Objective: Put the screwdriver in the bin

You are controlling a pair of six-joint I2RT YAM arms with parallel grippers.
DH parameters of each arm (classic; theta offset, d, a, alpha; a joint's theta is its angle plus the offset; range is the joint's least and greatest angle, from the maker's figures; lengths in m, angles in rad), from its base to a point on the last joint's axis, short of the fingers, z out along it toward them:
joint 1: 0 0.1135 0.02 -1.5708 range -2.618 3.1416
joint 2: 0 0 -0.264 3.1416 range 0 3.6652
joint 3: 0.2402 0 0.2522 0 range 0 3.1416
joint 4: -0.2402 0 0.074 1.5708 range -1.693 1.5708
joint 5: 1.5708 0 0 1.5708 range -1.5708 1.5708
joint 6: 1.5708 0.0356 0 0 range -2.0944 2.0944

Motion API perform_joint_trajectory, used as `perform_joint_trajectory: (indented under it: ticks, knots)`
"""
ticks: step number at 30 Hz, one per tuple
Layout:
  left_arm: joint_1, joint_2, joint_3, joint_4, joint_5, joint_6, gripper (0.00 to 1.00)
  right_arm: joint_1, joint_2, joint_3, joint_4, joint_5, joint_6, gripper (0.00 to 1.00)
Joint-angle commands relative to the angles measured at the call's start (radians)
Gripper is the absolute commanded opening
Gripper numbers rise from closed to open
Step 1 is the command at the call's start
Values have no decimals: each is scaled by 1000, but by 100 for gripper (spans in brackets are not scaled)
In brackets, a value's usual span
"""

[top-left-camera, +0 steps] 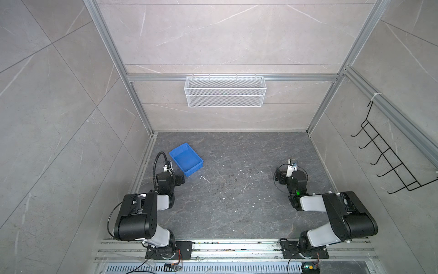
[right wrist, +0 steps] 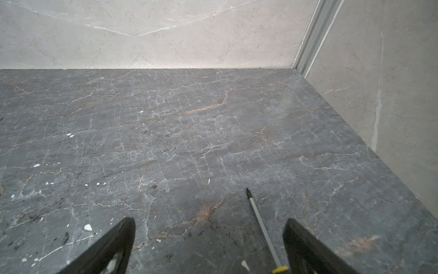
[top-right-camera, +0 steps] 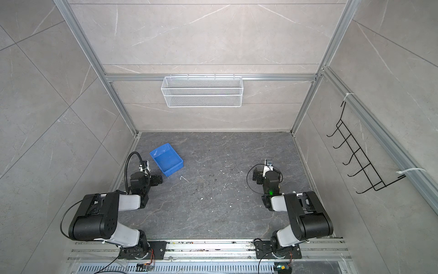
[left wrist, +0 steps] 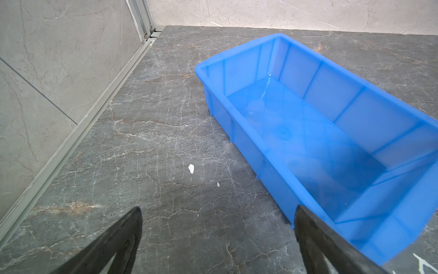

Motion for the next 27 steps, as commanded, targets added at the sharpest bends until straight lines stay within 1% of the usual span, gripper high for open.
perform_joint_trajectory:
  ticks: [1, 3, 5, 8, 12, 15, 20, 23, 27]
  knots:
    - [-2, -26, -5, 50, 12, -1, 100, -1, 2, 12, 16, -8, 4, 99]
    - [-7, -65, -21, 50, -5, -2, 100, -1, -6, 8, 17, -39, -8, 99]
    - [-13, -124, -26, 9, -7, 1, 100, 0, -31, 2, 10, -67, -20, 99]
    - [-39, -232, -12, -123, -24, 5, 100, 1, -107, -8, -33, -62, -22, 99]
    - [-110, -358, -30, -183, -84, 43, 100, 2, -225, -13, -116, -74, -27, 99]
    - [-167, -436, -16, -255, -97, 75, 100, 1, -322, -10, -189, -77, -26, 99]
    - [-301, -508, 40, -360, -93, 141, 100, 1, -468, 40, -393, -59, -34, 99]
    - [-402, -516, 84, -412, -70, 187, 100, 1, -519, 92, -547, -6, -27, 99]
    - [-484, -511, 155, -489, 52, 206, 100, 1, -551, 179, -789, 54, -27, 99]
